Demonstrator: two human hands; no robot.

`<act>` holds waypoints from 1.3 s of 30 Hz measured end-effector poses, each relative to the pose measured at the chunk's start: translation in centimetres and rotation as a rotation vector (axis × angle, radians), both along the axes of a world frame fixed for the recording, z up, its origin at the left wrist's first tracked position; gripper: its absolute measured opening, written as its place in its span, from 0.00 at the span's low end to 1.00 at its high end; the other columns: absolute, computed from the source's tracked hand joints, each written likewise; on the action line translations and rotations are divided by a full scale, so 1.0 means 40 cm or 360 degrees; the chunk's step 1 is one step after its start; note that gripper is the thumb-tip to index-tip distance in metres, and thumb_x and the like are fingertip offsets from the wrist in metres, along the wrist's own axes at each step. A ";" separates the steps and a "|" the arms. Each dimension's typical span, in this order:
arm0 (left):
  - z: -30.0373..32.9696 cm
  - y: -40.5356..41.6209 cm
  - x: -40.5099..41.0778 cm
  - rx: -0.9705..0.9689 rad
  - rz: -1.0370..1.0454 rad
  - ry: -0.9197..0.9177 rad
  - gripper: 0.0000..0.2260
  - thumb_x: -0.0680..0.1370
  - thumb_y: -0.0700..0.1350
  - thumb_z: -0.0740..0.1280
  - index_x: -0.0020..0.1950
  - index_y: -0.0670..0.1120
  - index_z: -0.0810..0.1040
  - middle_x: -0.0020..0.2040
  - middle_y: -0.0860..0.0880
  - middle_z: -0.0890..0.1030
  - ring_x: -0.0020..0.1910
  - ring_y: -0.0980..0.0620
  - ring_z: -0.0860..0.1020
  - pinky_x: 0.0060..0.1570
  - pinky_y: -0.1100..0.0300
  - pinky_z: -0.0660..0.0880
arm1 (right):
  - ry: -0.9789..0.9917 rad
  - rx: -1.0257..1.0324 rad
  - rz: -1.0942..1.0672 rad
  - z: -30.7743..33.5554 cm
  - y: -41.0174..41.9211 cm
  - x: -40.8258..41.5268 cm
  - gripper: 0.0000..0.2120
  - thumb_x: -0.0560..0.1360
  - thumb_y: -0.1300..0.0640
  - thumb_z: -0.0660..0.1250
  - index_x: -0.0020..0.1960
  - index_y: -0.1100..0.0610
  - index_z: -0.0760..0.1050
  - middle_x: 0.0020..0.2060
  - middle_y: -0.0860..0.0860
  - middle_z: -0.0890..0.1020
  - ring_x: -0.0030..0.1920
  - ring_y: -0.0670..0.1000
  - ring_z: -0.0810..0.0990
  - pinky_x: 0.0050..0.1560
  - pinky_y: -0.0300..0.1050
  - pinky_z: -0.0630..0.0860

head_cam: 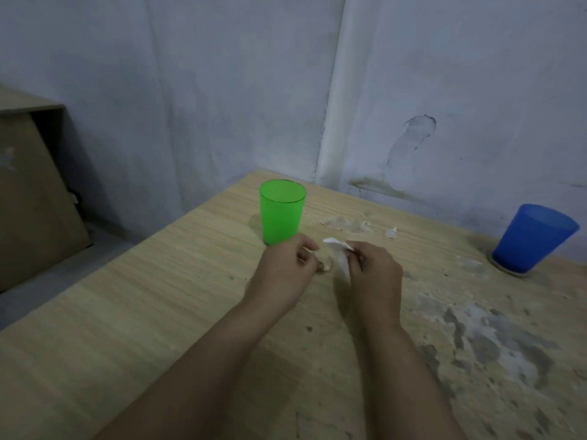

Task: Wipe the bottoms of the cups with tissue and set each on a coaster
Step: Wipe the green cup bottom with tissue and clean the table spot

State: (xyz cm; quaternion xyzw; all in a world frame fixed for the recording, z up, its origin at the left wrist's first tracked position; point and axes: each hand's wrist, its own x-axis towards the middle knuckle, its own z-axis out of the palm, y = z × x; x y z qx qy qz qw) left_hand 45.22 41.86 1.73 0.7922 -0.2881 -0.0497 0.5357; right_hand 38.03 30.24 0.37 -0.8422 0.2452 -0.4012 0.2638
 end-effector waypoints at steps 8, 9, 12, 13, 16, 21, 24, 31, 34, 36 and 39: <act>-0.057 0.039 -0.072 0.0872 -0.0465 -0.1084 0.14 0.79 0.50 0.55 0.60 0.47 0.74 0.61 0.48 0.75 0.61 0.48 0.70 0.63 0.56 0.64 | 0.0210 -0.0207 -0.0324 0.000 -0.003 0.024 0.12 0.73 0.67 0.61 0.52 0.62 0.81 0.40 0.58 0.82 0.44 0.58 0.77 0.42 0.48 0.71; -0.059 0.030 -0.079 0.0867 -0.0494 -0.1068 0.15 0.79 0.50 0.55 0.61 0.47 0.73 0.62 0.48 0.74 0.61 0.48 0.70 0.63 0.56 0.63 | 0.0257 -0.0277 -0.0334 0.006 -0.006 0.035 0.12 0.72 0.67 0.61 0.50 0.63 0.80 0.40 0.59 0.82 0.44 0.58 0.77 0.41 0.49 0.72; -0.084 0.023 -0.097 0.0976 -0.0551 -0.0975 0.23 0.81 0.53 0.51 0.74 0.45 0.61 0.74 0.45 0.63 0.72 0.48 0.59 0.72 0.55 0.53 | 0.0593 -0.0508 -0.0168 0.024 -0.028 0.071 0.10 0.70 0.67 0.61 0.47 0.62 0.79 0.42 0.59 0.81 0.44 0.59 0.77 0.42 0.49 0.73; -0.093 0.023 -0.099 0.1040 -0.0559 -0.0980 0.26 0.81 0.54 0.49 0.76 0.44 0.54 0.77 0.45 0.57 0.75 0.50 0.53 0.73 0.56 0.47 | 0.0742 -0.0563 -0.0062 0.030 -0.037 0.082 0.10 0.71 0.66 0.61 0.48 0.62 0.79 0.43 0.59 0.81 0.46 0.60 0.78 0.43 0.50 0.74; -0.113 0.026 -0.108 0.1106 -0.0508 -0.1006 0.28 0.82 0.55 0.47 0.77 0.43 0.45 0.78 0.45 0.47 0.76 0.52 0.44 0.72 0.56 0.37 | 0.1087 -0.0608 0.0276 0.039 -0.050 0.101 0.13 0.72 0.62 0.63 0.55 0.58 0.80 0.50 0.58 0.82 0.53 0.58 0.79 0.51 0.46 0.72; -0.104 0.027 -0.104 0.1137 -0.0470 -0.1034 0.30 0.81 0.58 0.45 0.77 0.42 0.43 0.78 0.44 0.45 0.76 0.51 0.41 0.72 0.54 0.33 | 0.0989 -0.0496 0.0604 0.042 -0.051 0.064 0.13 0.71 0.62 0.67 0.55 0.57 0.81 0.51 0.58 0.83 0.53 0.57 0.80 0.54 0.45 0.73; -0.096 0.034 -0.107 0.1164 -0.0346 -0.1091 0.31 0.81 0.58 0.45 0.77 0.39 0.48 0.78 0.41 0.49 0.77 0.48 0.45 0.74 0.51 0.36 | 0.0871 -0.0499 0.0667 0.031 -0.056 0.013 0.12 0.71 0.60 0.67 0.53 0.56 0.82 0.51 0.55 0.84 0.53 0.53 0.82 0.54 0.44 0.76; -0.121 0.092 -0.157 0.0897 -0.0669 -0.1192 0.25 0.72 0.55 0.54 0.63 0.47 0.78 0.63 0.50 0.79 0.63 0.56 0.75 0.61 0.59 0.73 | 0.1063 -0.0596 0.0588 0.017 -0.030 0.045 0.12 0.76 0.58 0.60 0.56 0.57 0.78 0.57 0.54 0.82 0.56 0.57 0.79 0.55 0.49 0.74; -0.114 0.096 -0.147 0.0932 -0.0651 -0.1273 0.26 0.72 0.57 0.53 0.63 0.48 0.79 0.62 0.51 0.79 0.63 0.56 0.75 0.60 0.61 0.73 | 0.1065 -0.0547 0.0717 0.022 -0.020 0.035 0.18 0.76 0.58 0.59 0.65 0.49 0.73 0.65 0.49 0.76 0.63 0.52 0.75 0.62 0.45 0.71; -0.109 0.093 -0.147 0.0967 -0.0633 -0.1293 0.27 0.74 0.59 0.52 0.64 0.48 0.78 0.63 0.51 0.79 0.64 0.56 0.74 0.60 0.60 0.74 | 0.1082 -0.0544 0.0744 0.026 -0.031 0.013 0.20 0.75 0.59 0.59 0.65 0.47 0.72 0.66 0.47 0.74 0.63 0.53 0.75 0.63 0.47 0.72; -0.106 0.094 -0.143 0.1028 -0.0572 -0.1299 0.29 0.74 0.61 0.51 0.64 0.46 0.77 0.64 0.50 0.78 0.65 0.55 0.73 0.60 0.59 0.73 | 0.1166 -0.0573 0.0627 0.026 -0.044 0.013 0.22 0.74 0.59 0.59 0.67 0.47 0.69 0.67 0.47 0.73 0.63 0.54 0.75 0.62 0.48 0.72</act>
